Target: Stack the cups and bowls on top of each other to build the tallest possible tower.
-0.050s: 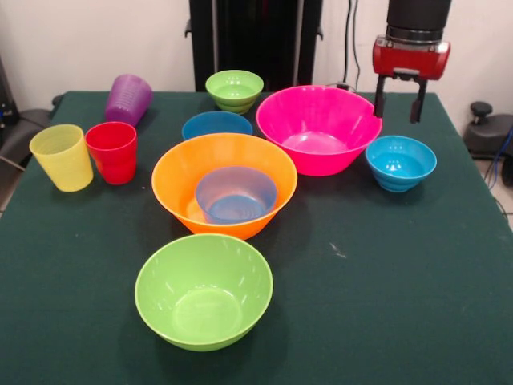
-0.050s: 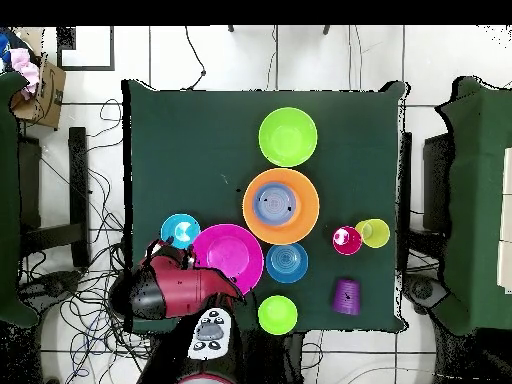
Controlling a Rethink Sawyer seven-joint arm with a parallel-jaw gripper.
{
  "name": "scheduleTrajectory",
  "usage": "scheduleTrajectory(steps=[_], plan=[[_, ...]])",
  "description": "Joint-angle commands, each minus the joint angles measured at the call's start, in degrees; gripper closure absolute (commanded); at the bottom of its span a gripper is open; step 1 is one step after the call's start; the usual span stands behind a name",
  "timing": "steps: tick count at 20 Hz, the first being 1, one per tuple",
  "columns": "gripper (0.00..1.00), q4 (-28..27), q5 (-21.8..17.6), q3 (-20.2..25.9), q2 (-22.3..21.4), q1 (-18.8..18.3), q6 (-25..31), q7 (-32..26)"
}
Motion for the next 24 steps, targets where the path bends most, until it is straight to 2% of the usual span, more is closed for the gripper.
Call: scheduleTrajectory(steps=[1,5,11,15,18,24], plan=[[0.00,2.8,-3.6,5.9,2.1,-0.9,4.6,2.7],[0.00,2.2,-5.1,6.1,4.2,-1.4,3.6,1.5],[0.00,1.2,-9.7,6.9,6.4,-2.1,2.5,-0.7],[0.00,0.3,-10.9,4.3,8.2,-1.1,1.6,1.0],[0.00,0.1,-11.7,2.8,9.0,-3.1,0.5,1.8],[0.00,-0.3,-15.7,4.2,9.3,-5.8,2.0,-0.4]])
